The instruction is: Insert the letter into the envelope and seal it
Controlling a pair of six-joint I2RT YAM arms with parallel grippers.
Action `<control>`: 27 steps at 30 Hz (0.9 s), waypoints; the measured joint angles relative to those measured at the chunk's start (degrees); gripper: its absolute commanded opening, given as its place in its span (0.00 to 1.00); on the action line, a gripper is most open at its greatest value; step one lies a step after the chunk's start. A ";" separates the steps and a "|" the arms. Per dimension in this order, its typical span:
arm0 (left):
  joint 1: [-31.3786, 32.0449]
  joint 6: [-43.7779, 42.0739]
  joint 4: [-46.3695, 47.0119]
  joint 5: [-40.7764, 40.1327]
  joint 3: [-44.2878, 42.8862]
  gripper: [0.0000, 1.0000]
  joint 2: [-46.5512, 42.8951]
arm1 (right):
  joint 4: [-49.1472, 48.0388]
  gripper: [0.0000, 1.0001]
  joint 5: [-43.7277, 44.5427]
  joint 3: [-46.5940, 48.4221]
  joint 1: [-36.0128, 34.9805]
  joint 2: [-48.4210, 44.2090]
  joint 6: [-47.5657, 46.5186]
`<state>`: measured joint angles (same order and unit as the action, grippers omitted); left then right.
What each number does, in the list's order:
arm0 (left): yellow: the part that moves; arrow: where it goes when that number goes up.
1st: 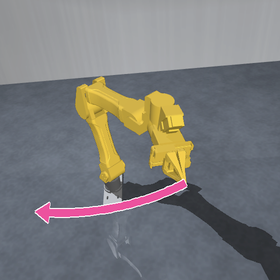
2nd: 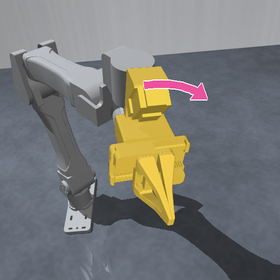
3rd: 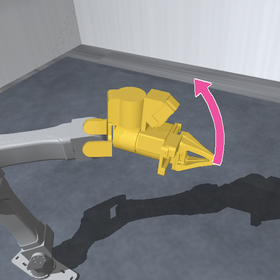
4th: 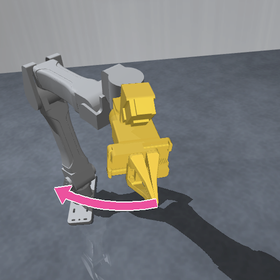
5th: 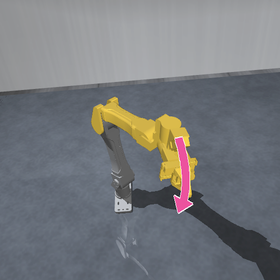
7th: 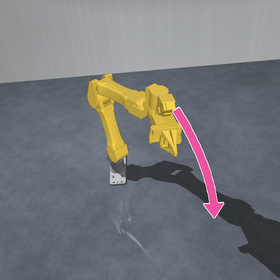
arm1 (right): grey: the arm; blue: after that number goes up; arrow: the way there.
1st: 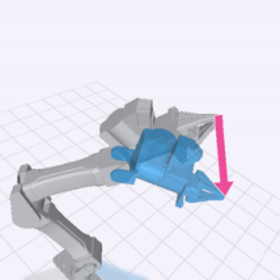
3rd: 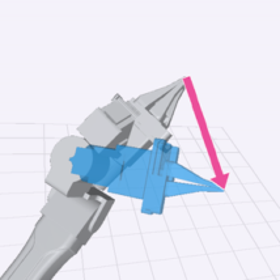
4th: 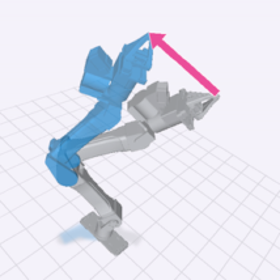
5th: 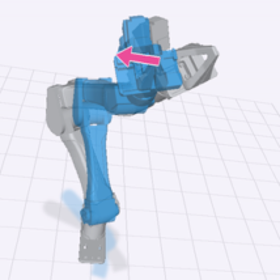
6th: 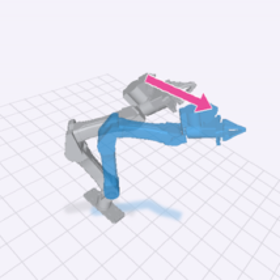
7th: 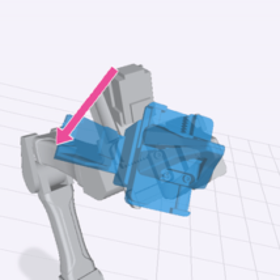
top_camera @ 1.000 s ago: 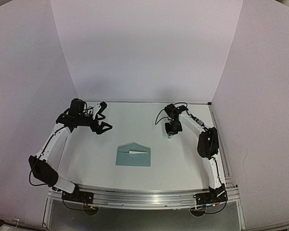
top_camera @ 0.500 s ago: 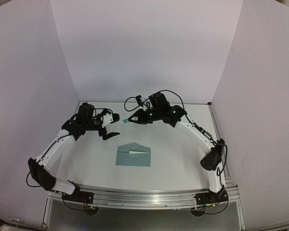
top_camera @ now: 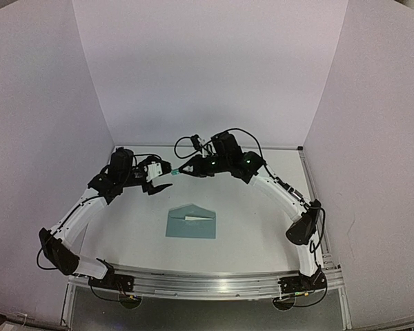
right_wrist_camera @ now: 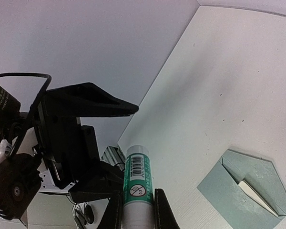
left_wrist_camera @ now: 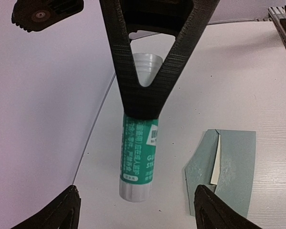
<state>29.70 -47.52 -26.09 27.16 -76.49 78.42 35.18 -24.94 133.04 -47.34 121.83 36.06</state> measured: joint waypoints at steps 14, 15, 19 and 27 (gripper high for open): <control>1.76 0.13 2.33 -1.80 -0.54 0.00 1.68 | -1.59 0.00 -1.10 1.72 -0.96 1.98 0.16; 1.76 -0.53 2.47 -2.05 -0.55 0.00 1.68 | -1.75 0.10 -1.12 1.74 -0.95 1.98 0.15; 1.88 -1.16 2.67 -3.21 -1.10 0.00 1.83 | -2.44 0.53 -1.11 1.74 -0.83 1.98 -0.31; 1.85 -2.06 1.88 -5.13 -1.18 0.00 1.89 | -2.62 0.47 0.06 -1.93 -0.80 0.07 -3.52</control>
<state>31.55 -49.58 -24.21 22.04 -77.67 80.31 32.56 -24.88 131.11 -48.14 121.90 32.54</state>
